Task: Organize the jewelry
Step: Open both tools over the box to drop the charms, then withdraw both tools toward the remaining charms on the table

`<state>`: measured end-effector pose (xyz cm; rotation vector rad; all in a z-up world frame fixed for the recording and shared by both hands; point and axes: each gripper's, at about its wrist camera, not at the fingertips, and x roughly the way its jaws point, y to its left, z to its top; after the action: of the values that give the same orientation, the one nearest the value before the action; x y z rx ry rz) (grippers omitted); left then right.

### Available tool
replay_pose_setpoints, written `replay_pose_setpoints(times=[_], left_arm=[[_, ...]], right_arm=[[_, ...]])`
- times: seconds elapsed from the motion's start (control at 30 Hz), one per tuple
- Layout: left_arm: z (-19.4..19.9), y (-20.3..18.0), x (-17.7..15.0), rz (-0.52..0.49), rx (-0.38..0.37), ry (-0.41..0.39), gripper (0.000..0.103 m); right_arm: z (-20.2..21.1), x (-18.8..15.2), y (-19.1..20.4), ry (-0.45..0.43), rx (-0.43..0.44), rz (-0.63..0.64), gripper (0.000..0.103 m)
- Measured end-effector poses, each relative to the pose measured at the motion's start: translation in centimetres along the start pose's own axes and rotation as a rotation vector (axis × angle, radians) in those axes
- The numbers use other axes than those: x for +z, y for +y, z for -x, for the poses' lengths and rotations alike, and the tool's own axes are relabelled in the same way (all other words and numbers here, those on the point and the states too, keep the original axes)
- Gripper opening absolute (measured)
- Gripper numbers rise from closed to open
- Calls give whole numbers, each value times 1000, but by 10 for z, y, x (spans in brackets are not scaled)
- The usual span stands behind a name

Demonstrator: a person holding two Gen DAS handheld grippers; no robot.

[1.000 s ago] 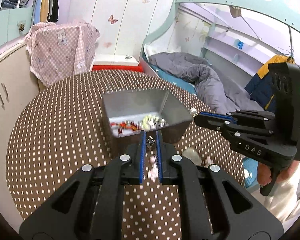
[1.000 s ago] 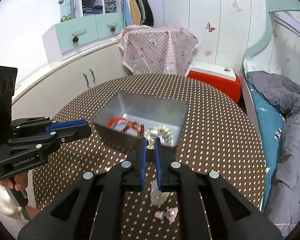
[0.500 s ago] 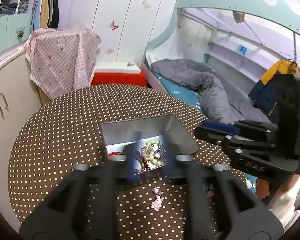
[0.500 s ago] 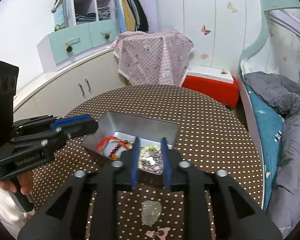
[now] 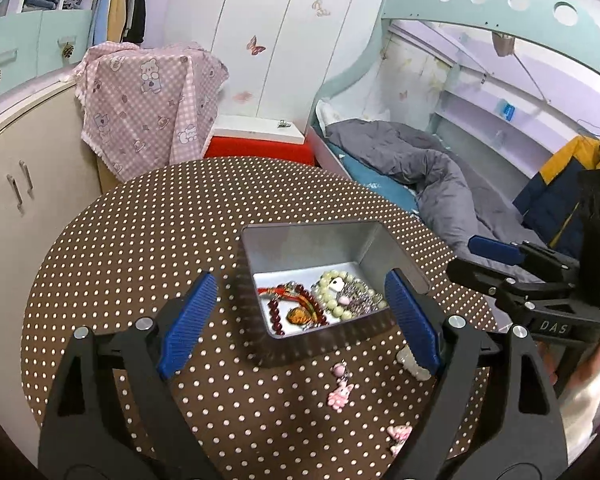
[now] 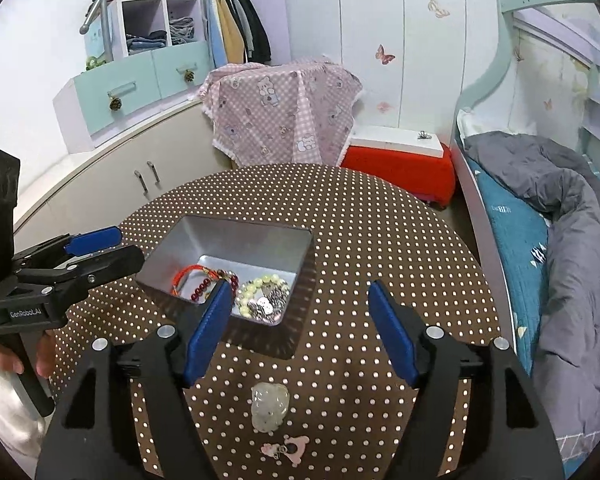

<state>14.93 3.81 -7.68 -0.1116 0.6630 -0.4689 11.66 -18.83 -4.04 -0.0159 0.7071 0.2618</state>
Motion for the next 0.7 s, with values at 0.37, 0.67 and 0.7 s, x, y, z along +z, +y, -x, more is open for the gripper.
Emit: replay_pose_setpoints(times=[0.37,0.67,0.7], left_arm=[[-5,-3,-24,-18,27,78,84],[-26,-18,-50,-56,34,184,85],[-29,-20,-52,-64,41,197,85]], right_arm=[[-9,-25,-7,74,-26,-23,74],[-33,-57,0,200,-43,-20,77],[-36,-61,3,211,-46,-12,77]])
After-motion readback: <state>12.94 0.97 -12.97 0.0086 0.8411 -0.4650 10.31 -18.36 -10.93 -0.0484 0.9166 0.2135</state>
